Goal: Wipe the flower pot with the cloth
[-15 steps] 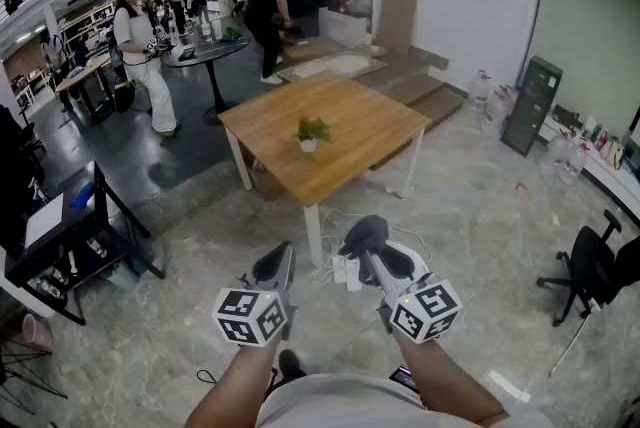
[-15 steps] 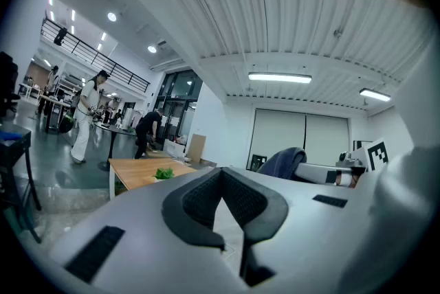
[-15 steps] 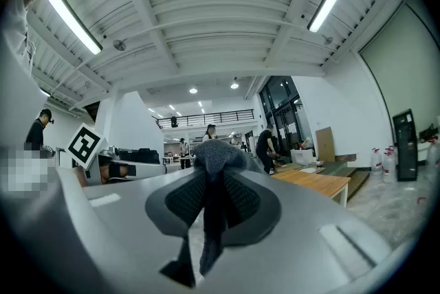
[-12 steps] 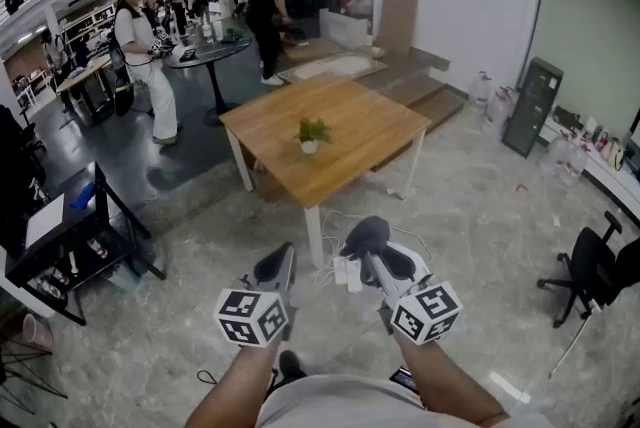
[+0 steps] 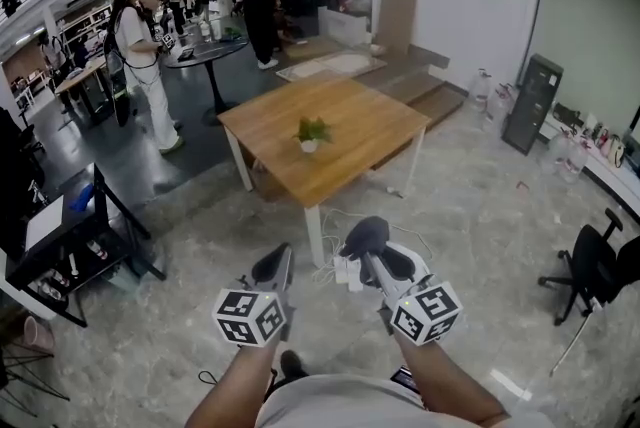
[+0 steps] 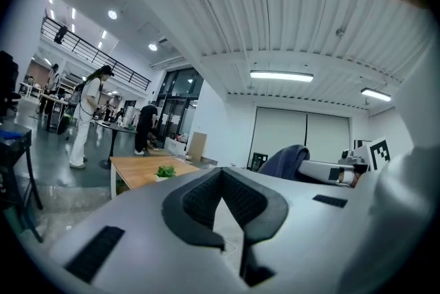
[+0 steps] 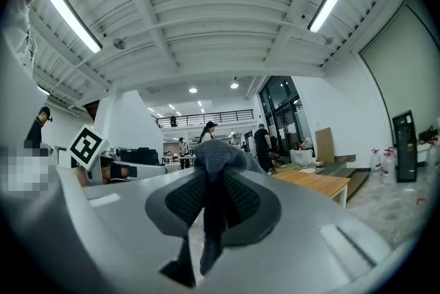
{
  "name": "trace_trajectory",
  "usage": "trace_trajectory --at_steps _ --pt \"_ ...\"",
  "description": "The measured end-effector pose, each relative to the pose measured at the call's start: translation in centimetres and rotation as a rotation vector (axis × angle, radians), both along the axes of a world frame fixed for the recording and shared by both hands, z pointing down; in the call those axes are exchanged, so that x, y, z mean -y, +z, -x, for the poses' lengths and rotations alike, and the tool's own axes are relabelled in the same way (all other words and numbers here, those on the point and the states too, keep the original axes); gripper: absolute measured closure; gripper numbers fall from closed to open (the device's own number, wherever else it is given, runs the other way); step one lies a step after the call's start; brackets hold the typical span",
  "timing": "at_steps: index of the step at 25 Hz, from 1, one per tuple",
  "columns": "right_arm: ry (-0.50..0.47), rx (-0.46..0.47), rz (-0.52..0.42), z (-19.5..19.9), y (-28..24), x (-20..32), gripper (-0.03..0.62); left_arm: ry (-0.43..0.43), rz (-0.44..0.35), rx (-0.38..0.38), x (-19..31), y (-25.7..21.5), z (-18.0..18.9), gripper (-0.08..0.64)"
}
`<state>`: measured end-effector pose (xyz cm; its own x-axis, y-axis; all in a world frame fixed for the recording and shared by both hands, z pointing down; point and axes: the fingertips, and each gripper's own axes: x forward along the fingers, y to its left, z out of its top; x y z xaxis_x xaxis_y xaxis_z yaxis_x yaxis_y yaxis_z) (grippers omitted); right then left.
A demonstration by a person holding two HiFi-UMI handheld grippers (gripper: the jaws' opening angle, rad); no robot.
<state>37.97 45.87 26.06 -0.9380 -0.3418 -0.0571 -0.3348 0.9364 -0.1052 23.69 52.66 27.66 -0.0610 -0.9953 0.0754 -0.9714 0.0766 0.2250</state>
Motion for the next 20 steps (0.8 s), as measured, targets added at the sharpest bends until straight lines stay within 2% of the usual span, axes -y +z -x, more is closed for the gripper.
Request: trace_trajectory --at_steps 7,10,20 --pt "0.009 0.000 0.014 1.5 0.7 1.0 0.540 0.007 0.012 -0.018 1.2 1.0 2.0 0.554" --pt "0.013 -0.004 0.018 3.1 1.0 1.8 0.540 0.015 0.024 -0.001 1.9 1.5 3.7 0.554" --pt "0.045 -0.033 0.044 13.6 3.2 5.4 0.540 0.046 0.081 0.006 4.9 3.6 14.7 0.554"
